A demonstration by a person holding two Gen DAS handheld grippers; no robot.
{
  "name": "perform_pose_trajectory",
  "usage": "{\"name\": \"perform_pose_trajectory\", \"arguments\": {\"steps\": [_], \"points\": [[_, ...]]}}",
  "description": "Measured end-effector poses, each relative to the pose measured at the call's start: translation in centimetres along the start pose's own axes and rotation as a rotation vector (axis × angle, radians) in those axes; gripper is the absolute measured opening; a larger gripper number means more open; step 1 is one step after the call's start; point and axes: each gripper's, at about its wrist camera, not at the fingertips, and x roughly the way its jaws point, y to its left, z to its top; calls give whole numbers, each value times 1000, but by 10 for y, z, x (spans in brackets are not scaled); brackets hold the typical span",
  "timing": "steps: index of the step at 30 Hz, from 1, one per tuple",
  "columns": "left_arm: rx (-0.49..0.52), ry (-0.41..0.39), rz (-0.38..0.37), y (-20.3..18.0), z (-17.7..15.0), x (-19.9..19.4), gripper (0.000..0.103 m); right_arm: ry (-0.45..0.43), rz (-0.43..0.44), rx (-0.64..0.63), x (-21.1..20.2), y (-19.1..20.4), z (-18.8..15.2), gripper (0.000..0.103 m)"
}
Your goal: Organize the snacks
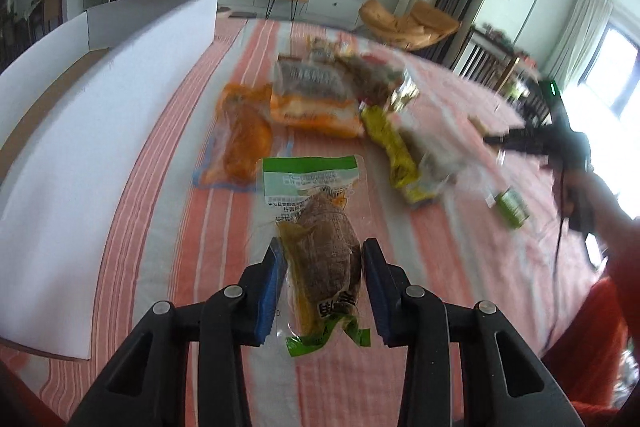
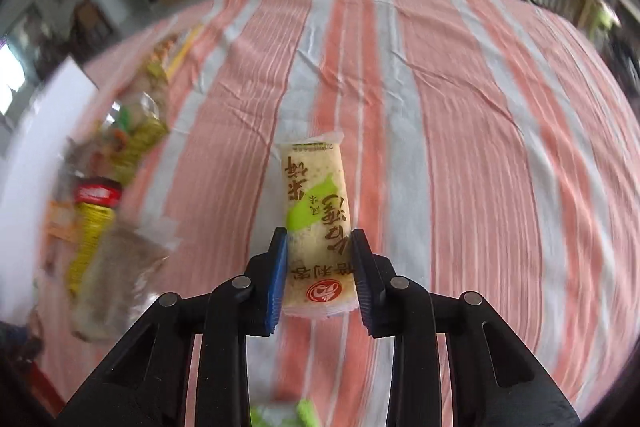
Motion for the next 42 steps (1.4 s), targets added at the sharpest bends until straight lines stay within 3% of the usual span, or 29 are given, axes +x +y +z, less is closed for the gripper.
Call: {"name": "perform_pose_trajectory", "arguments": {"steps": [4, 9, 15, 19, 24, 25, 26, 27, 28, 29, 31, 34, 39, 42], "points": [[-65, -49, -79, 9, 22, -23, 38, -61, 124, 81, -38, 1, -18, 32], [-128, -132, -98, 46, 60, -66, 38, -122, 291, 67, -85, 54, -14, 32], [-145, -194, 95, 130, 93, -114, 38, -137, 497, -58, -121, 176, 2, 32], [-170, -159, 235, 181, 97, -123, 38, -84, 664, -142, -119, 282, 6, 32], [-177, -76, 346, 221, 83, -109, 42, -2, 766, -233, -87, 412, 2, 33], [-188, -42, 373, 225, 80, -102, 46, 13, 760, -241, -81, 425, 0, 35], [-200, -23, 403, 229, 76, -98, 58, 23, 732, -253, -71, 439, -2, 46], [-207, -17, 421, 234, 74, -95, 78, 34, 697, -270, -60, 453, -5, 76], [-211, -20, 439, 231, 68, -94, 87, 39, 686, -276, -55, 457, -7, 86], [-212, -36, 450, 230, 66, -93, 94, 32, 677, -277, -51, 456, -11, 86], [-201, -92, 454, 222, 58, -99, 94, -7, 649, -301, -52, 438, -20, 85], [-181, -155, 416, 198, 51, -108, 96, -77, 515, -370, -57, 393, -42, 85], [-117, -224, 245, 122, 45, -114, 101, -111, 252, -419, -45, 277, -108, 85], [-55, -201, 136, 68, 42, -92, 102, -125, 109, -354, -46, 196, -149, 85]]}}
